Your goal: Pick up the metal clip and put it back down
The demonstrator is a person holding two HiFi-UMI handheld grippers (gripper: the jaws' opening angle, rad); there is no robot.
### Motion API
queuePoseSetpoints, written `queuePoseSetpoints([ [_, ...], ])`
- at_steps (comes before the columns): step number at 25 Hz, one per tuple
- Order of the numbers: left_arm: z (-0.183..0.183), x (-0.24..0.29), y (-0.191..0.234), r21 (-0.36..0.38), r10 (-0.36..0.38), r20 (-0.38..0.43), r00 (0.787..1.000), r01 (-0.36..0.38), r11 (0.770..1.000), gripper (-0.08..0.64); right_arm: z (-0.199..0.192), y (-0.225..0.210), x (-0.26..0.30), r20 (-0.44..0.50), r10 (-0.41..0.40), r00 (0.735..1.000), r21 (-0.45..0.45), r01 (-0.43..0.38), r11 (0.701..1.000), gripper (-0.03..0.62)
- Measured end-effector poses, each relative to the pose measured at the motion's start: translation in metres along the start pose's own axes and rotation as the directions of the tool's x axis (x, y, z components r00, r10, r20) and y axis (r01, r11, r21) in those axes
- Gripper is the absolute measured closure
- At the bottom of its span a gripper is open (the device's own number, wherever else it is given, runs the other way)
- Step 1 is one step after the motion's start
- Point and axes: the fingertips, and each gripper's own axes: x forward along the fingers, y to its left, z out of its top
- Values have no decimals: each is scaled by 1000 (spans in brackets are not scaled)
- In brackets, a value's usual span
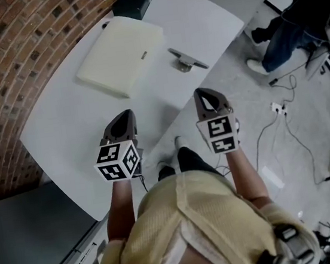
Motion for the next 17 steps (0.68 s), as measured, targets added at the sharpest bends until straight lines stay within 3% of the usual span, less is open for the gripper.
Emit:
queuePoseSetpoints([
  [17,3,1,-2,1,10,12,1000,-10,1000,551,4,-5,-2,22,35,999,87,-37,996,589],
])
